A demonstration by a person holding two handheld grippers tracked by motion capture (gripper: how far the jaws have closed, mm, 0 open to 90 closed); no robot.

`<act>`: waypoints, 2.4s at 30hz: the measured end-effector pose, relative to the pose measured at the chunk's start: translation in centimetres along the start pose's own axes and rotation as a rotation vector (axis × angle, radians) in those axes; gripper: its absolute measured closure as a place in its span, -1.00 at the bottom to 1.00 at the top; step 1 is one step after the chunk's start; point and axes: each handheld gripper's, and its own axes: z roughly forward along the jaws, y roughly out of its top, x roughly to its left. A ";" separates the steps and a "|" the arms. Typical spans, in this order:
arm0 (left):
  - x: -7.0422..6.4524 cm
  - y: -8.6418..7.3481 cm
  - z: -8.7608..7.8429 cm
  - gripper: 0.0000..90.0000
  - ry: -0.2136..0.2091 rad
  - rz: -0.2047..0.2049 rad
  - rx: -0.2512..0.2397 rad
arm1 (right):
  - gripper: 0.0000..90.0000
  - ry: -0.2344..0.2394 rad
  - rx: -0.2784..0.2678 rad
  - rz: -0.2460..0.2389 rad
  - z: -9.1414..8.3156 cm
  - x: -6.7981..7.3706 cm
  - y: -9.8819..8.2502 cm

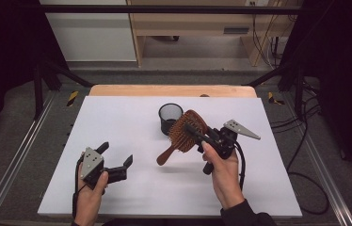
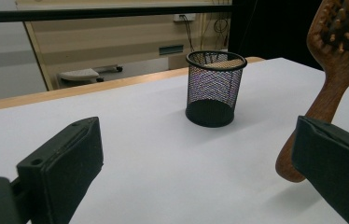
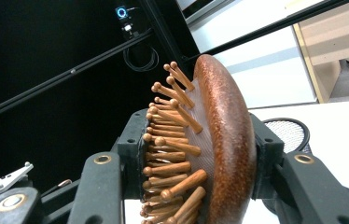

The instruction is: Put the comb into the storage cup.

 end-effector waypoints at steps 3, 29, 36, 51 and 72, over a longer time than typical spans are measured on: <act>0.1 0.0 0.0 -0.94 0.005 0.004 -0.003 | 0.13 -0.004 -0.005 0.003 -0.1 -0.1 0.1; 0.4 -0.8 0.3 -0.93 0.031 0.058 0.011 | 0.14 -0.052 -0.031 0.000 -1.0 -1.4 2.0; 1.2 -1.0 0.2 -0.92 0.046 0.034 -0.004 | 0.14 -0.088 -0.009 0.003 -0.5 -2.1 3.1; 1.6 -1.2 0.3 -0.92 0.042 0.005 -0.009 | 0.14 -0.097 0.048 -0.027 1.3 -1.0 5.8; 3.1 -1.3 -0.7 -0.92 0.086 -0.009 -0.022 | 0.14 -0.084 0.052 -0.043 2.2 -0.5 8.9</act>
